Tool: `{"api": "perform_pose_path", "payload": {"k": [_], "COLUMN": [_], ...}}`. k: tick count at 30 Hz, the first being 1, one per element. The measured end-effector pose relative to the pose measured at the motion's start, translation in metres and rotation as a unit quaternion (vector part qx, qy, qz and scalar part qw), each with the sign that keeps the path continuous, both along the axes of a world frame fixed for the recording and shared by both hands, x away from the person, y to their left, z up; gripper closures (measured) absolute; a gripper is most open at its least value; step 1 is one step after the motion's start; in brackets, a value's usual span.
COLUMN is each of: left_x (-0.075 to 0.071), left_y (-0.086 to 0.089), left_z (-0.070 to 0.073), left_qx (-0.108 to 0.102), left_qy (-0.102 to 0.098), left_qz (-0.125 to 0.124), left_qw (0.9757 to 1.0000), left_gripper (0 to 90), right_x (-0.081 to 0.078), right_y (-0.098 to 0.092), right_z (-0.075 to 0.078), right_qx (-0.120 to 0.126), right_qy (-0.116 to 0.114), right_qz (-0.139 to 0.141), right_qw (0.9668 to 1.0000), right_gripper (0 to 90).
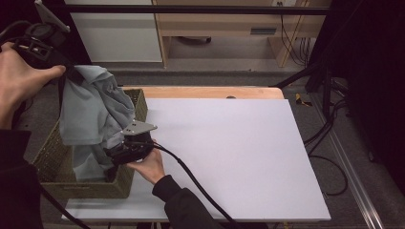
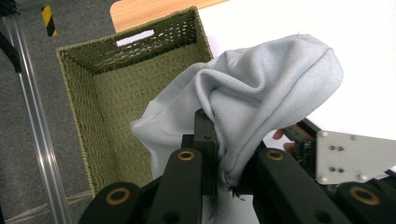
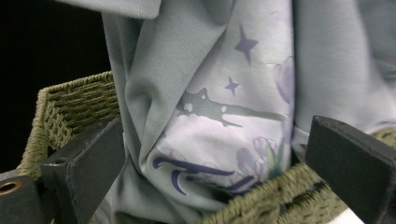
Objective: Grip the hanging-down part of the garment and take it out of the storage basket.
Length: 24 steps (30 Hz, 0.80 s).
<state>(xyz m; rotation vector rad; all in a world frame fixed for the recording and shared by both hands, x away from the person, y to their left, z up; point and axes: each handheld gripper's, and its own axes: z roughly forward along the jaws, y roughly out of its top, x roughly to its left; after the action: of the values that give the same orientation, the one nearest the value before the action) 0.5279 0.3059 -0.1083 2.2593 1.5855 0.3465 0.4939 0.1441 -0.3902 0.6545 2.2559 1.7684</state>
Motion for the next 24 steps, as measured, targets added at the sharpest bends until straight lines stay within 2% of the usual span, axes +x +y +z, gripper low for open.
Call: {"api": "perform_pose_path", "payload": {"k": [6, 8, 11, 14, 16, 17, 18, 20, 21, 22, 24], "left_x": [-0.001, -0.002, -0.003, -0.003, -0.002, -0.002, -0.003, -0.003, -0.003, -0.003, -0.003], "left_y": [0.001, 0.001, 0.003, 0.003, 0.003, 0.003, 0.002, 0.002, 0.002, 0.003, 0.003], "left_z": [0.000, 0.001, 0.001, 0.000, 0.000, 0.000, 0.000, 0.000, 0.000, 0.000, 0.000], "left_qx": [0.003, 0.002, 0.001, 0.000, 0.000, 0.000, -0.001, -0.001, -0.001, -0.001, -0.001], "left_qy": [-0.002, -0.001, -0.002, -0.001, -0.001, -0.001, -0.001, -0.001, -0.001, -0.002, -0.003], "left_qz": [-0.007, -0.006, -0.006, -0.008, -0.008, -0.008, -0.009, -0.010, -0.010, -0.009, -0.009], "left_qw": [1.0000, 1.0000, 1.0000, 1.0000, 1.0000, 1.0000, 1.0000, 1.0000, 1.0000, 1.0000, 1.0000], "left_gripper": [82.8, 82.8, 82.8, 82.8, 82.8, 82.8, 82.8, 82.8, 82.8, 82.8, 82.8], "right_x": [0.003, 0.005, 0.007, 0.009, 0.009, 0.009, 0.009, 0.009, 0.009, 0.009, 0.010], "right_y": [0.010, 0.012, 0.014, 0.014, 0.014, 0.014, 0.014, 0.014, 0.014, 0.013, 0.012], "right_z": [-0.002, -0.004, -0.007, -0.009, -0.009, -0.009, -0.009, -0.010, -0.010, -0.010, -0.010], "right_qx": [-0.007, -0.013, -0.011, -0.015, -0.020, -0.020, -0.021, -0.023, -0.023, -0.024, -0.021], "right_qy": [0.011, 0.012, 0.031, 0.033, 0.028, 0.028, 0.022, 0.024, 0.024, 0.032, 0.031], "right_qz": [-0.001, -0.001, -0.001, 0.001, -0.002, -0.002, 0.003, 0.004, 0.004, 0.006, 0.009], "right_qw": [0.9999, 0.9998, 0.9995, 0.9993, 0.9994, 0.9994, 0.9995, 0.9994, 0.9994, 0.9992, 0.9993], "right_gripper": [5.7, 8.3, 16.1, 30.1, 43.5, 43.5, 59.0, 69.0, 69.0, 78.9, 82.4]}}
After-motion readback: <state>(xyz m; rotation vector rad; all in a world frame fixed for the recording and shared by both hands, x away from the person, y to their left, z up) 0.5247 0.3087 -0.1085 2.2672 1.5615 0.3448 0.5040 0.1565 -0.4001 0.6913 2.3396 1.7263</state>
